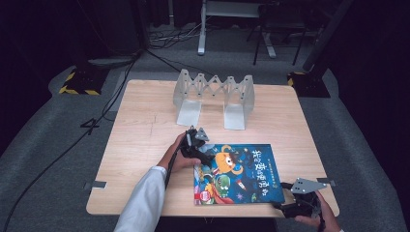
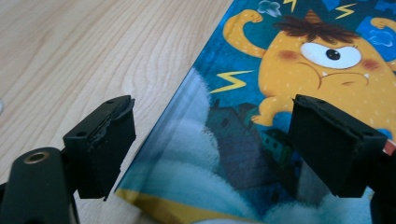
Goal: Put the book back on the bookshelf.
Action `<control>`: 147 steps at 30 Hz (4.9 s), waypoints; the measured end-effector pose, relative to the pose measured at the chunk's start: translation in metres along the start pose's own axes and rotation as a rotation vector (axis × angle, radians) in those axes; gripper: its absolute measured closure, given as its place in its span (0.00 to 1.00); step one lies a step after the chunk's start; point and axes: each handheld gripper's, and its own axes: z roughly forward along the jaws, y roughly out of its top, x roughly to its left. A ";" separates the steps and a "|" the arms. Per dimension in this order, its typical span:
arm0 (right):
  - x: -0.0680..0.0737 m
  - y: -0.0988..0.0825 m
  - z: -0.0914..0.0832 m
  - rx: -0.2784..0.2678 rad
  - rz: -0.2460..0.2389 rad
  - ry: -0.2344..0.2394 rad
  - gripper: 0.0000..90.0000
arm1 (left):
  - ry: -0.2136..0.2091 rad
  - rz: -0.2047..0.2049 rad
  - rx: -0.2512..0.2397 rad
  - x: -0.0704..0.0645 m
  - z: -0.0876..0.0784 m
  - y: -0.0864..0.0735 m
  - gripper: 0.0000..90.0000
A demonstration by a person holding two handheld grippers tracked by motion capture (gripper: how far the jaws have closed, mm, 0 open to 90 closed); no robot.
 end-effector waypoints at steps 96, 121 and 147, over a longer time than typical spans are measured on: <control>-0.019 0.080 0.072 0.042 0.060 -0.057 0.33 | -0.093 0.003 -0.005 -0.105 -0.096 -0.118 0.28; 0.057 0.089 0.041 0.460 -0.169 0.103 0.55 | 0.131 -0.084 -0.025 -0.070 -0.097 -0.125 0.19; 0.067 0.074 0.033 0.300 -0.141 0.106 0.88 | 0.128 -0.082 -0.023 -0.073 -0.093 -0.121 0.19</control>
